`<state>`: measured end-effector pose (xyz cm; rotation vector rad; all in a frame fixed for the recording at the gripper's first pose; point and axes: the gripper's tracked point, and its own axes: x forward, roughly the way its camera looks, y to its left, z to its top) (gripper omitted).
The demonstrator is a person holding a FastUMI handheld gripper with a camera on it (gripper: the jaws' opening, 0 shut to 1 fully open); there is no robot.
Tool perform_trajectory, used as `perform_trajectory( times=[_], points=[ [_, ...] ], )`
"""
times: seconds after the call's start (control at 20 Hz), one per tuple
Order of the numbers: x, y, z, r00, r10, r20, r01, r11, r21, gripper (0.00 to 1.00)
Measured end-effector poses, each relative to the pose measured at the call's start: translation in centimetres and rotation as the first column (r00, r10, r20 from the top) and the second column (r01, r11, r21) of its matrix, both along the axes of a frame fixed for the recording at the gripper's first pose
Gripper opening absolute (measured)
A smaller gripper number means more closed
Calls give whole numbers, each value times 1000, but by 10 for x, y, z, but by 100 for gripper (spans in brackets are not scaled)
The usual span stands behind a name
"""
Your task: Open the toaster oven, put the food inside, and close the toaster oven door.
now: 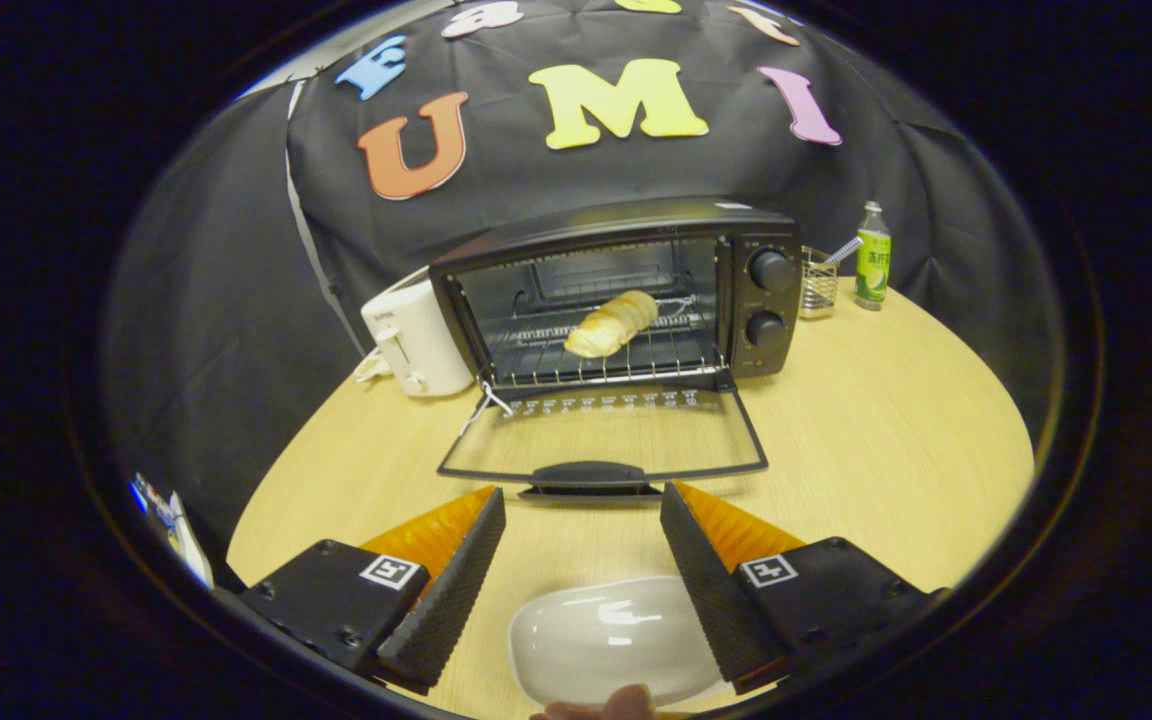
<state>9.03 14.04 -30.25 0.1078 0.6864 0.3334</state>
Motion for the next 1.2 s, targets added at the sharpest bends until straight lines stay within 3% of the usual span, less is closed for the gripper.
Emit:
perform_trajectory(
  times=[0.25,0.7,0.95,1.2],
  points=[
    [-7,5,-37,997,51,-52,-54,996,-68,100],
    [35,-1,-73,996,-10,-83,-4,985,-170,100],
    [39,1,-73,997,20,-71,-34,979,-202,100],
    [43,3,-41,1000,16,-27,-20,991,-131,100]
  ],
)
